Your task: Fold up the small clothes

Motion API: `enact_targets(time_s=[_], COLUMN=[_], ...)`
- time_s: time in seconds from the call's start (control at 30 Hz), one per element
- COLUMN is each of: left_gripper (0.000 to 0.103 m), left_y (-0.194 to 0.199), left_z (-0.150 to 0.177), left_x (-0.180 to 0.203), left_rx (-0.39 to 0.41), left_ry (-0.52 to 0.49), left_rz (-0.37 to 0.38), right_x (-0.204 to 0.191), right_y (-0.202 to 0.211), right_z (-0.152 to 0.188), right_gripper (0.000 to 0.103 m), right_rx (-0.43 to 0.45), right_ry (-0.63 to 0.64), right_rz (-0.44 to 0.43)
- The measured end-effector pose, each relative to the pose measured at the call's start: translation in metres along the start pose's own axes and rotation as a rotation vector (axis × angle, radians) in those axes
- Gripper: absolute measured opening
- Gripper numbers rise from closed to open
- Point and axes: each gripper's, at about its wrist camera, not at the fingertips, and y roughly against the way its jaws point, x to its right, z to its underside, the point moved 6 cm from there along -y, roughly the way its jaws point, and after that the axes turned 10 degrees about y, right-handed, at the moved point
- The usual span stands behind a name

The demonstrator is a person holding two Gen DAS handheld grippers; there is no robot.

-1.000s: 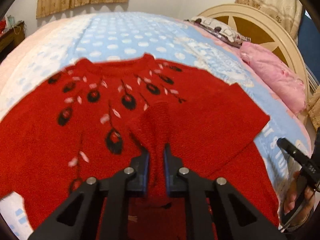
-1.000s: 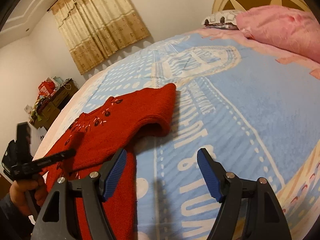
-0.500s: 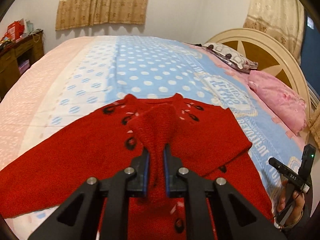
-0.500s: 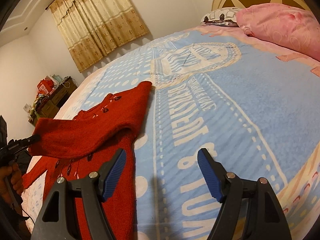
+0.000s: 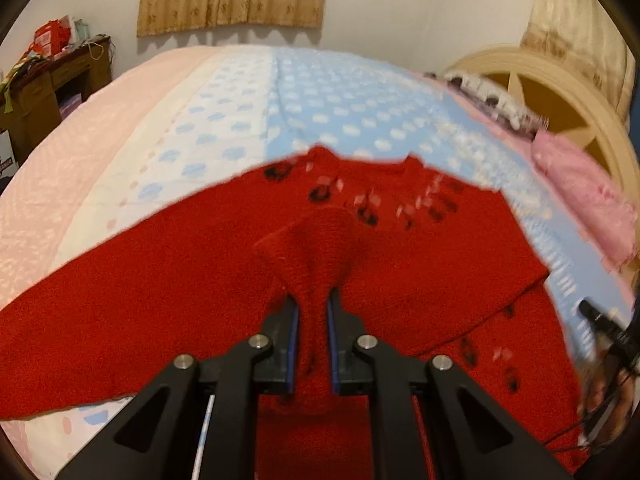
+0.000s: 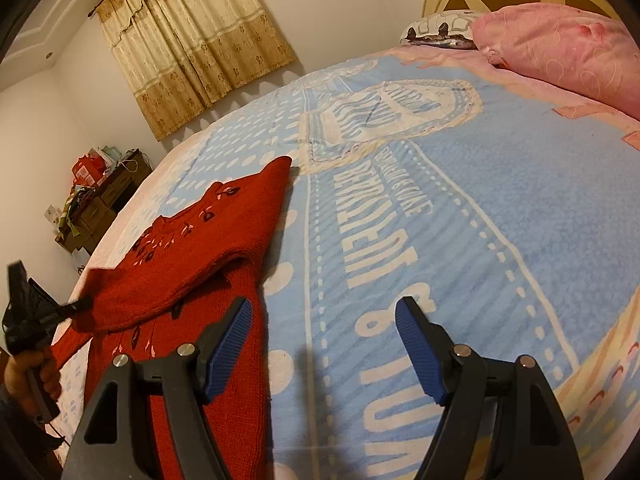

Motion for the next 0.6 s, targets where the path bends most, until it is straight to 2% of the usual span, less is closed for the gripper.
enact_targets(time_s=[0.07,0.13,0.2,0.3,0.37,0.47,0.6], left_gripper=[0.020,0.033,0.040,0.068,0.070,0.074,0.074], left_y=[-0.015,-0.026,-0.022,-0.011,0.001,0.009,0.007], left_z=[0.008,0.013,0.014,0.015,0.012,0.006,-0.005], left_x=[-0.007,-0.015,-0.019,-0.025,-0.029,-0.033,-0.026], left_rx=[-0.020,-0.032,0.003,0.037,0.095,0.136,0.158], left_ry=[-0.012,-0.013,-0.011,-0.050,-0.075,-0.081,-0.073], left_rz=[-0.058,-0.109,-0.118,-0.217,-0.248,-0.284,-0.279], right_x=[0.000,0.000,0.000,0.000,0.000,-0.001,-0.001], right_y=[-0.001,-0.001,0.000,-0.001,-0.001,-0.003,-0.003], right_z=[0.000,0.000,0.000,0.000,0.000,0.001,0.001], right_gripper=[0.075,0.075,0.075,0.075,0.075,0.076,0.076], right_rx=[-0.002,-0.002,-0.002,-0.004,-0.005,-0.010,-0.012], right_ry=[0.000,-0.001,-0.001,0.000,0.002,0.005,0.003], right_rz=[0.000,-0.001,-0.001,0.000,0.001,0.004,0.002])
